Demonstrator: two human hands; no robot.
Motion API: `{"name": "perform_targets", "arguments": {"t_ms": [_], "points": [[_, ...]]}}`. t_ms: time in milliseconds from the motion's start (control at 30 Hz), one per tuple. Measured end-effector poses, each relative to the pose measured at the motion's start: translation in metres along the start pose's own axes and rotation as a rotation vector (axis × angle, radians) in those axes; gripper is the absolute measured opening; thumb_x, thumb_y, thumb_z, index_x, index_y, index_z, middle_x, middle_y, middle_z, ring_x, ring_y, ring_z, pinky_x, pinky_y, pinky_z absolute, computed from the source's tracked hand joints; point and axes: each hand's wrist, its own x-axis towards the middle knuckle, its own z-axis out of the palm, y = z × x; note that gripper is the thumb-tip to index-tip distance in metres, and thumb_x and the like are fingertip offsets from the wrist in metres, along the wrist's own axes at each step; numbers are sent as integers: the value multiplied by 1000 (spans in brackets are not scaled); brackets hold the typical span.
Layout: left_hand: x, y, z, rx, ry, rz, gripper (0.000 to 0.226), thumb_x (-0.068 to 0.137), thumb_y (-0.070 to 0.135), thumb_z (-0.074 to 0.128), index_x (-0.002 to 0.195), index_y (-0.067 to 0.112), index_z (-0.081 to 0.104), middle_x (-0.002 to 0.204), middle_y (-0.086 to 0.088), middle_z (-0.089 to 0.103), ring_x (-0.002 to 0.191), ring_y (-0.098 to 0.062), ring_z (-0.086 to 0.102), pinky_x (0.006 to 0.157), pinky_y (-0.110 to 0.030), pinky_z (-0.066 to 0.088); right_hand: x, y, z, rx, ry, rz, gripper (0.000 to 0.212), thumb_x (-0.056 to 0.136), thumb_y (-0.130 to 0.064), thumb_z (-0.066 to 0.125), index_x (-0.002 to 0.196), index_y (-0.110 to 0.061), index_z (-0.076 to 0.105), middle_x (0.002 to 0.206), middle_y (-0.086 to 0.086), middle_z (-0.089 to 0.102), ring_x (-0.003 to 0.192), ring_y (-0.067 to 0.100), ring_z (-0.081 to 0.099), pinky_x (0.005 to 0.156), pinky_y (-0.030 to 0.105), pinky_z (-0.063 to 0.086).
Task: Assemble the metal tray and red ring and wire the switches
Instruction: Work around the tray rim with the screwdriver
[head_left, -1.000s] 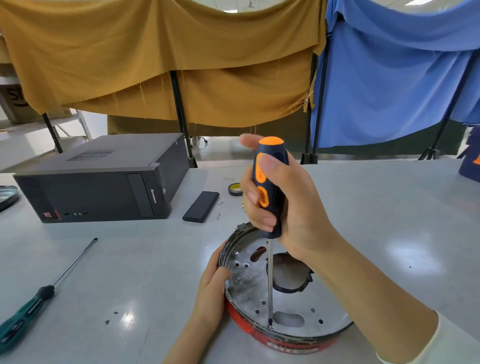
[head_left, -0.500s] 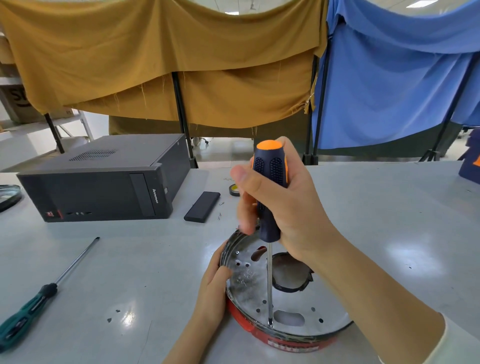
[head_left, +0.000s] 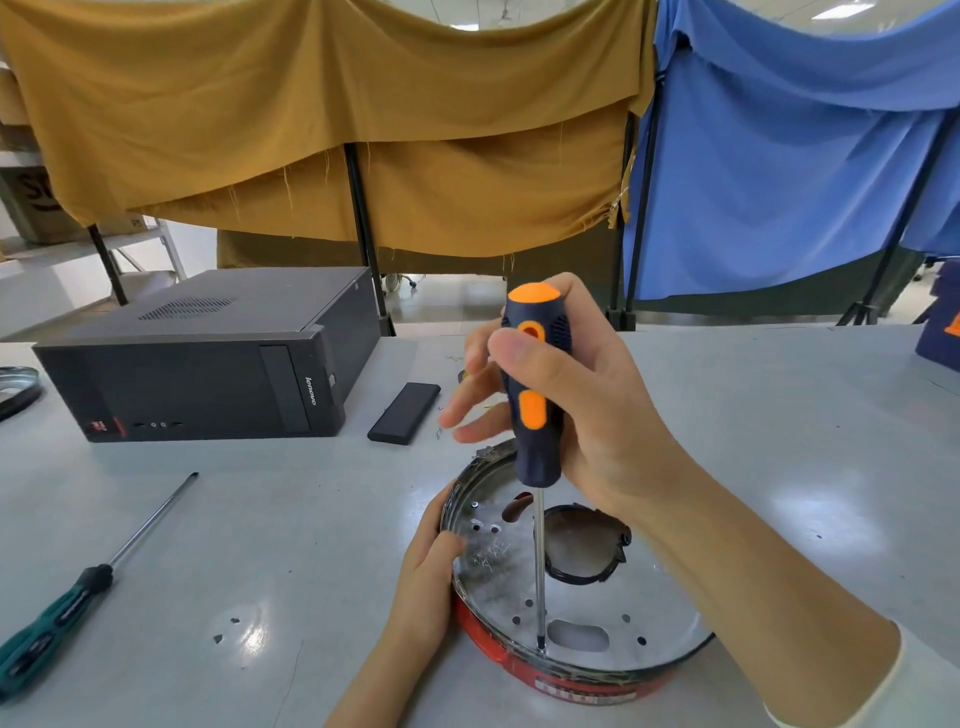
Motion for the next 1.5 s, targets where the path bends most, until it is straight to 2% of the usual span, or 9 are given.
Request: {"name": "perform_targets", "arguments": {"t_ms": [167, 267, 433, 600, 767, 933, 1067, 1233, 1500], "points": [[-1, -1, -1, -6, -16, 3, 57, 72, 15, 48, 128, 17, 58, 122, 3, 68, 116, -11, 61, 87, -21, 51, 2, 0, 2, 10, 4, 56, 19, 86, -24, 59, 91, -9, 48, 62, 3, 49, 38, 12, 38, 43, 21, 33], [1, -2, -1, -11, -14, -5, 59, 69, 15, 48, 127, 19, 60, 122, 3, 68, 116, -12, 61, 91, -24, 51, 2, -4, -1, 134, -61, 130, 35, 91, -29, 40, 116, -6, 53, 70, 7, 52, 46, 16, 43, 48, 26, 36], [1, -5, -2, 4, -4, -2, 58, 72, 16, 48, 129, 18, 58, 122, 3, 67, 114, -10, 62, 85, -18, 52, 2, -8, -5, 10, -37, 82, 12, 87, -16, 51, 97, -9, 52, 81, 1, 67, 70, 25, 68, 61, 30, 54], [2, -7, -3, -17, -18, -19, 57, 74, 13, 47, 129, 19, 58, 123, 2, 67, 116, -12, 61, 84, -16, 52, 5, -7, -3, 8, -23, 99, 12, 86, -14, 59, 78, -16, 50, 64, 3, 54, 41, 13, 43, 46, 22, 37], [3, -10, -5, -32, -17, -37, 57, 75, 17, 49, 132, 18, 56, 125, -3, 66, 119, -17, 60, 92, -29, 52, 6, -11, -6, 102, -185, 192, 29, 91, -22, 43, 113, -8, 56, 79, 7, 55, 56, 17, 48, 58, 29, 39], [3, -10, -4, -11, -12, -29, 58, 72, 15, 48, 129, 19, 58, 123, 0, 67, 117, -15, 61, 88, -25, 53, 7, -7, -4, -30, -22, 60, 11, 84, -9, 59, 86, -13, 50, 79, 3, 62, 66, 22, 65, 56, 29, 52], [1, -7, -3, -11, -6, -22, 55, 75, 12, 48, 129, 20, 58, 122, 2, 68, 115, -12, 62, 84, -19, 53, 9, -7, -5, -100, -47, 75, 18, 84, -12, 64, 79, -18, 48, 66, 5, 56, 43, 13, 48, 48, 23, 41], [0, -5, -2, -38, -9, -34, 50, 78, 9, 51, 126, 19, 60, 117, 4, 70, 109, -8, 64, 76, -13, 52, 6, -13, -9, 96, -231, 188, 29, 87, -17, 48, 113, -6, 56, 80, 6, 56, 58, 16, 49, 59, 28, 42], [1, -7, -2, -10, -18, -32, 59, 72, 15, 48, 130, 22, 57, 123, 2, 67, 116, -14, 61, 89, -26, 52, 7, -10, -11, -219, -46, 12, 19, 84, -12, 64, 83, -15, 46, 83, 5, 65, 77, 28, 71, 61, 29, 54]]}}
